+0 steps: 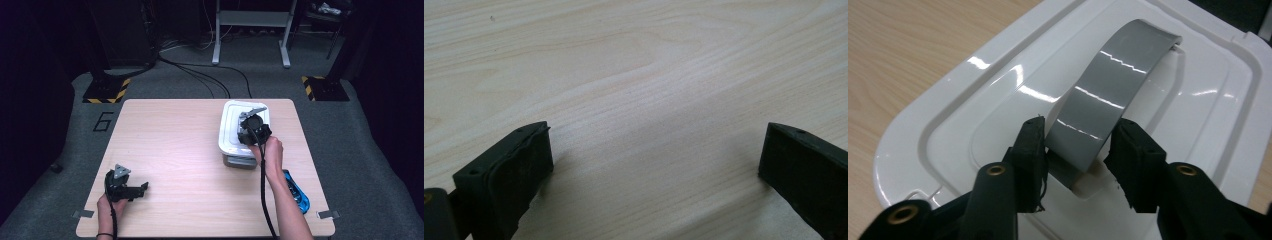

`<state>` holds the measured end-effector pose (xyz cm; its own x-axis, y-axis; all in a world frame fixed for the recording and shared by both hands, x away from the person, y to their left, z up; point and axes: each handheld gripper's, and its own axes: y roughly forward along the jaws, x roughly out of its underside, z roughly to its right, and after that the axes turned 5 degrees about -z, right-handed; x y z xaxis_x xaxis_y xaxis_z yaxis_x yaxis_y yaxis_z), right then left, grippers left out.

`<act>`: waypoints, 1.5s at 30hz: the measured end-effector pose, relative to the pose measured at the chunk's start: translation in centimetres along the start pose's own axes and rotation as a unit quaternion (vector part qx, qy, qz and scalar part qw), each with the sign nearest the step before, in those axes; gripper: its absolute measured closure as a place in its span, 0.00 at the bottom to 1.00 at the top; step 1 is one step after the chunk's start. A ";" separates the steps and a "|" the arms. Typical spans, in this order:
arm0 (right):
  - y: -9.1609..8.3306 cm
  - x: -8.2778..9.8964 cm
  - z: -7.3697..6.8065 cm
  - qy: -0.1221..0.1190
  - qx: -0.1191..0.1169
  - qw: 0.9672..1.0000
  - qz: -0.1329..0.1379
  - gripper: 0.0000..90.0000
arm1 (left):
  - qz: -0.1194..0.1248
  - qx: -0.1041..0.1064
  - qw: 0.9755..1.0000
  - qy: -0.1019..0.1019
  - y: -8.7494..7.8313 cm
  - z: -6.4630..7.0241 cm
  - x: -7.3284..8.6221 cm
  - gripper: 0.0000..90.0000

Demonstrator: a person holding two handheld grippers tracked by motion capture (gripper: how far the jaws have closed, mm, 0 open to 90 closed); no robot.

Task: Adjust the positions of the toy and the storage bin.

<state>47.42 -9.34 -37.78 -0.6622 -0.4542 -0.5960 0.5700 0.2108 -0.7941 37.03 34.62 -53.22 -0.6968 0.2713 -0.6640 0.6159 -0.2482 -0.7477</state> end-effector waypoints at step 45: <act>0.3 -0.1 1.2 -0.012 0.014 0.999 0.050 0.63 | 0.000 0.000 1.000 0.000 0.0 0.0 0.0 0.01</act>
<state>48.25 -10.23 -37.82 -0.5899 -0.4530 -0.6685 0.6465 0.2311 -0.7271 37.03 34.62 -53.22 -0.6968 0.2712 -0.6640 0.6159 -0.2482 -0.7477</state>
